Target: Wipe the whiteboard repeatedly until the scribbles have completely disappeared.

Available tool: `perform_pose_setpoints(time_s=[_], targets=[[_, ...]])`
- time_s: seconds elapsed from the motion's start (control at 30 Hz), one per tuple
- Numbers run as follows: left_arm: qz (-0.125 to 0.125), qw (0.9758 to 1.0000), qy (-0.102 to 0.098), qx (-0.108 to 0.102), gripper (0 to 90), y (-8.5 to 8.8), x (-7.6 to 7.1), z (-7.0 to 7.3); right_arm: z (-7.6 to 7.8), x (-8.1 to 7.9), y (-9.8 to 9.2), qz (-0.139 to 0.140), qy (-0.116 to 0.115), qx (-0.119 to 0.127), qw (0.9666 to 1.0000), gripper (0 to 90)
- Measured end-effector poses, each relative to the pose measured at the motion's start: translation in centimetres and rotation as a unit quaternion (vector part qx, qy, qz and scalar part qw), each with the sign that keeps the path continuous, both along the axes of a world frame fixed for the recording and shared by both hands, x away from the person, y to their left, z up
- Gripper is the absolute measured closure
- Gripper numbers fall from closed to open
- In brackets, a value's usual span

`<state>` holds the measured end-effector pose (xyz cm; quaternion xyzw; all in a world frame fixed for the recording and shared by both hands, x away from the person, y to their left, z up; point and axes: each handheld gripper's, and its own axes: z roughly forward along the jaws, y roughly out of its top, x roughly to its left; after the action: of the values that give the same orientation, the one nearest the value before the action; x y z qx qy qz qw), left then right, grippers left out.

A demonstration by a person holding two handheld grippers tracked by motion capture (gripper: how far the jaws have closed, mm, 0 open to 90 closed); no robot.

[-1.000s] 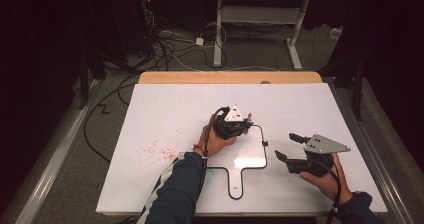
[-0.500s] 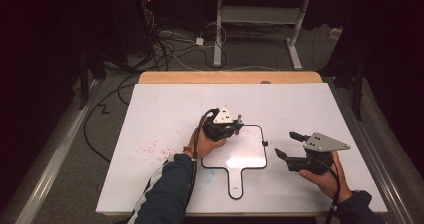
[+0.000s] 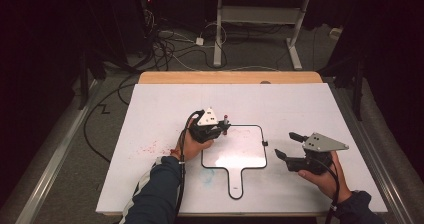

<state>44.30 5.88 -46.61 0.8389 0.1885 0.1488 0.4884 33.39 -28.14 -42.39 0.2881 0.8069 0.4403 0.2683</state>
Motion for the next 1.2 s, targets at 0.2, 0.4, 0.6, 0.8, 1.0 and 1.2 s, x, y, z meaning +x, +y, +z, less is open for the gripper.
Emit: perform_pose_setpoints(time_s=[0.2,0.4,0.6,0.8,1.0,1.2], targets=[[-0.005,0.9998,0.002,-0.020,79.0,-1.2,0.5,-0.3,0.0,-0.2,0.2,0.006,-0.001,0.002,1.0000,26.0],[-0.030,0.9995,-0.004,0.003,78.9,-4.3,1.0,0.3,-0.2,-0.3,-0.2,0.006,0.002,0.000,1.0000,26.1],[-0.060,0.9975,-0.016,0.032,78.9,-8.6,1.5,0.9,-0.1,-0.3,-0.1,0.010,0.000,0.000,1.0000,26.1],[-0.062,0.9972,-0.017,0.038,78.9,-9.5,1.8,1.0,-0.1,-0.3,-0.2,0.012,0.000,0.000,0.9999,26.1],[-0.055,0.9978,0.004,0.037,79.0,-8.0,2.0,1.2,0.0,-0.3,-0.2,0.011,-0.002,0.001,0.9999,26.1],[-0.035,0.9983,-0.001,0.046,79.0,-6.1,1.8,1.1,0.1,-0.4,-0.1,0.010,-0.006,0.000,0.9999,26.1]])
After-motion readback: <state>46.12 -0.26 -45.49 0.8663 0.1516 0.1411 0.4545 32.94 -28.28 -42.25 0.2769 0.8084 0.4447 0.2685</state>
